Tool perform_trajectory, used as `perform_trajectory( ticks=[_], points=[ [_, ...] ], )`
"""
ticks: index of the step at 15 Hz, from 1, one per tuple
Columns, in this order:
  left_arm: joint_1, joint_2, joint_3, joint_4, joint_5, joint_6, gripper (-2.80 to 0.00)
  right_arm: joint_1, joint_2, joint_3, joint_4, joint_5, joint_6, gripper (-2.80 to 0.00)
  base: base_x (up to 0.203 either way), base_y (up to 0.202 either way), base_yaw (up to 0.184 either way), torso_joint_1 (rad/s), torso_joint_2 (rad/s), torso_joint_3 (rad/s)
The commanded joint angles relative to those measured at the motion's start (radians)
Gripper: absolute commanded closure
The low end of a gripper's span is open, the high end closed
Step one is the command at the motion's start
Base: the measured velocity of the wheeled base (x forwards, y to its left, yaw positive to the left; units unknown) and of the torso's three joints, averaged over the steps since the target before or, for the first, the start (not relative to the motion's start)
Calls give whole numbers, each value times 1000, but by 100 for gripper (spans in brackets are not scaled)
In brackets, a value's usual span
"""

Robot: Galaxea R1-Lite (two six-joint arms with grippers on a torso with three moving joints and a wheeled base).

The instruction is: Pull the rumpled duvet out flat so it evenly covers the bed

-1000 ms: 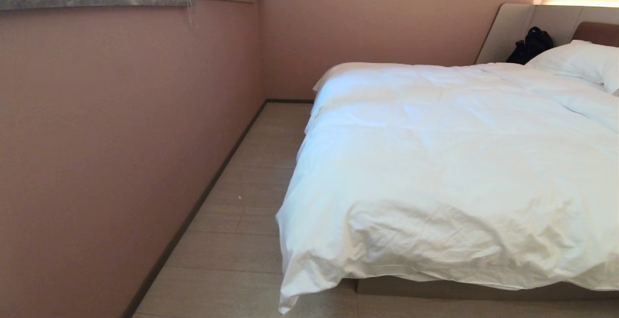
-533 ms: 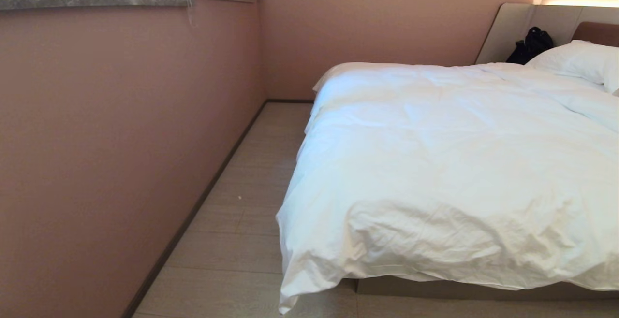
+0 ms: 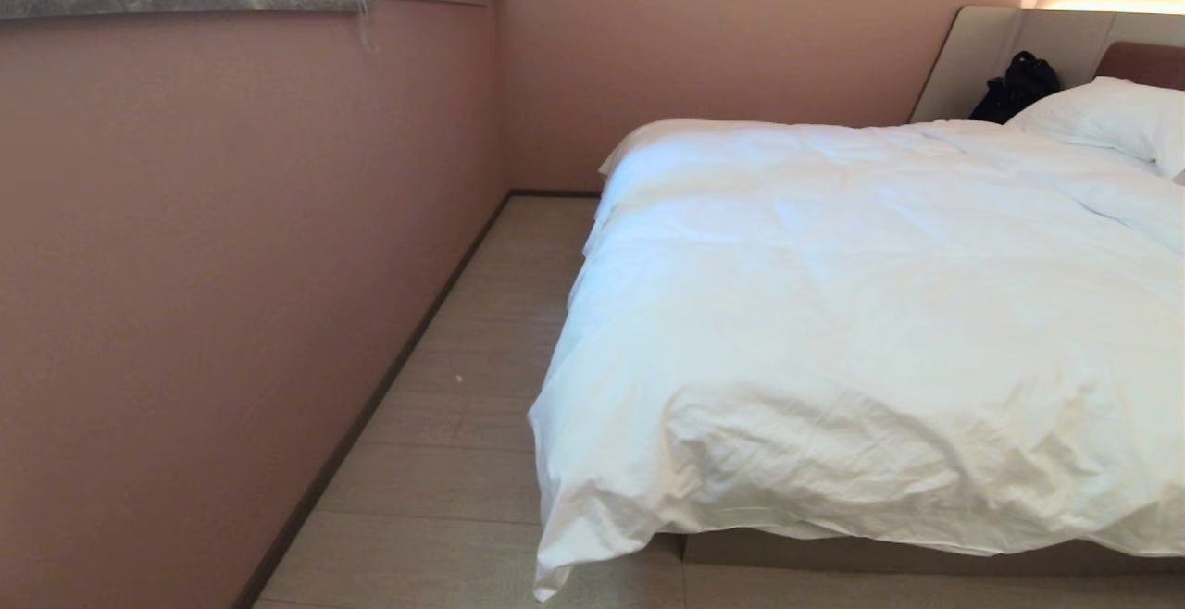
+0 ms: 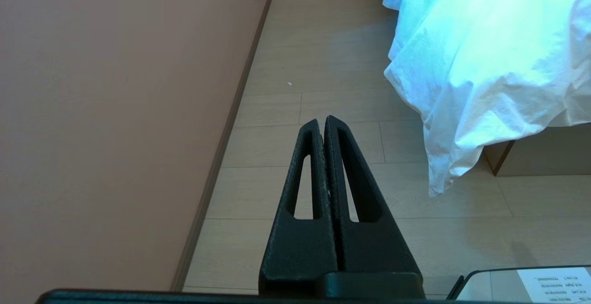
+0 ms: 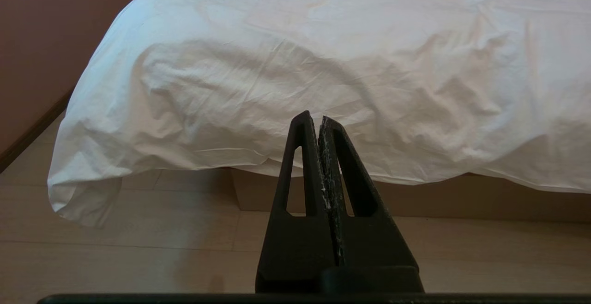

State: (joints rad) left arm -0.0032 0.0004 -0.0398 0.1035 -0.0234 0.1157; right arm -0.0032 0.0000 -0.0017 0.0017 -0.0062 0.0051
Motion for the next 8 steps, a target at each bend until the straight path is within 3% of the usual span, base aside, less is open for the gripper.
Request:
perform_trajectory(
  ticks=[1,8],
  points=[
    [0,0,0,1,0,1,0,0,2,0,0,0,1,0,0,0,0,0,0,0],
    [0,0,0,1,0,1,0,0,2,0,0,0,1,0,0,0,0,0,0,0]
  ],
)
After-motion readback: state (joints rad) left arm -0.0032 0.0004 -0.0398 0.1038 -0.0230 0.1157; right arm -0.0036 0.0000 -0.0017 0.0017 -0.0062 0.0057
